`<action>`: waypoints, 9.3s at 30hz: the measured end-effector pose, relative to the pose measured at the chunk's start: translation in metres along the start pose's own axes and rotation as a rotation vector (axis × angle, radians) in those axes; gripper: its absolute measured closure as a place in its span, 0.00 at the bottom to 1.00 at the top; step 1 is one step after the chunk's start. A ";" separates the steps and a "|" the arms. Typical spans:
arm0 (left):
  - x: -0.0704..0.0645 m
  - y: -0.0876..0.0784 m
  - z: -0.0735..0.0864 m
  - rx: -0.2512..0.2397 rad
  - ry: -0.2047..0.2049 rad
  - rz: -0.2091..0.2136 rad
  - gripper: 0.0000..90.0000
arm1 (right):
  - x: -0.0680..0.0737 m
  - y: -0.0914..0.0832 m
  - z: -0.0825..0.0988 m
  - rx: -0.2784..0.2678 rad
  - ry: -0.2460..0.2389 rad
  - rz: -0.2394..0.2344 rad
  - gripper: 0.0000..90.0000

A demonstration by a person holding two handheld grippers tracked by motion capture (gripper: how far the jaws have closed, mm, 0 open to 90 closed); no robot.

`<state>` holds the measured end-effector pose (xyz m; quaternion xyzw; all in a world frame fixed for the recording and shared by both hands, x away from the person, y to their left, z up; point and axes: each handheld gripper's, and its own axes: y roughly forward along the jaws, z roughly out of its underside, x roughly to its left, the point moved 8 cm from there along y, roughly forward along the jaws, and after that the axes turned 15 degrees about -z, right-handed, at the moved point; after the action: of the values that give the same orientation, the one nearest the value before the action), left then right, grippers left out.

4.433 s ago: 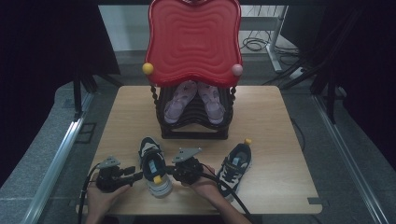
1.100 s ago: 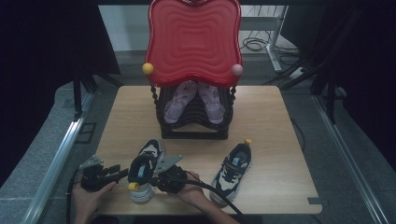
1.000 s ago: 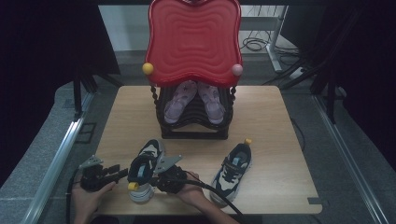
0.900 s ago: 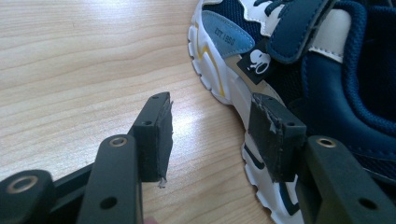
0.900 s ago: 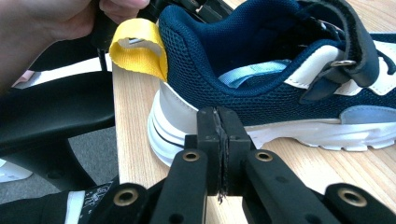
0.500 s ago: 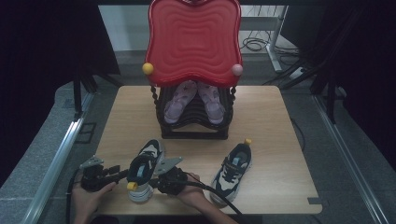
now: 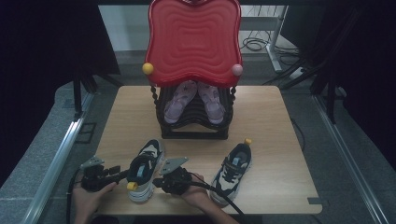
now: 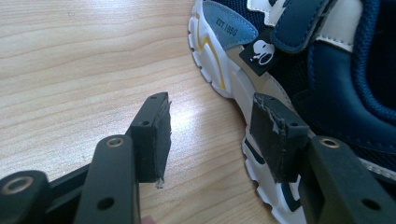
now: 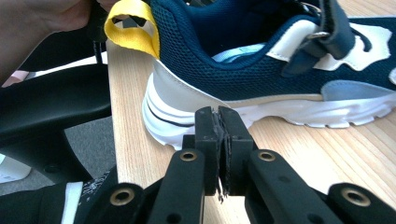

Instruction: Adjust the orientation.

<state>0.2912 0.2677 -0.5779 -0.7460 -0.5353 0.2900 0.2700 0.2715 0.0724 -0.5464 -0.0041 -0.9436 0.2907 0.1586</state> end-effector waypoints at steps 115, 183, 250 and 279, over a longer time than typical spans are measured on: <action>0.001 -0.003 -0.001 -0.012 -0.009 -0.003 0.52 | -0.003 -0.203 0.148 -0.068 0.220 0.358 1.00; 0.005 -0.004 -0.001 -0.022 -0.017 -0.018 0.53 | -0.022 -0.121 0.079 -0.015 0.125 0.368 1.00; 0.013 -0.009 0.003 -0.022 -0.030 -0.032 0.53 | -0.112 -0.272 0.093 -0.227 0.256 0.546 1.00; 0.014 -0.006 0.003 -0.023 -0.032 -0.036 0.53 | -0.084 -0.254 0.122 -0.064 0.186 0.457 1.00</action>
<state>0.2887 0.2830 -0.5772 -0.7346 -0.5561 0.2908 0.2579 0.3358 -0.2140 -0.5264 -0.2489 -0.9083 0.2874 0.1747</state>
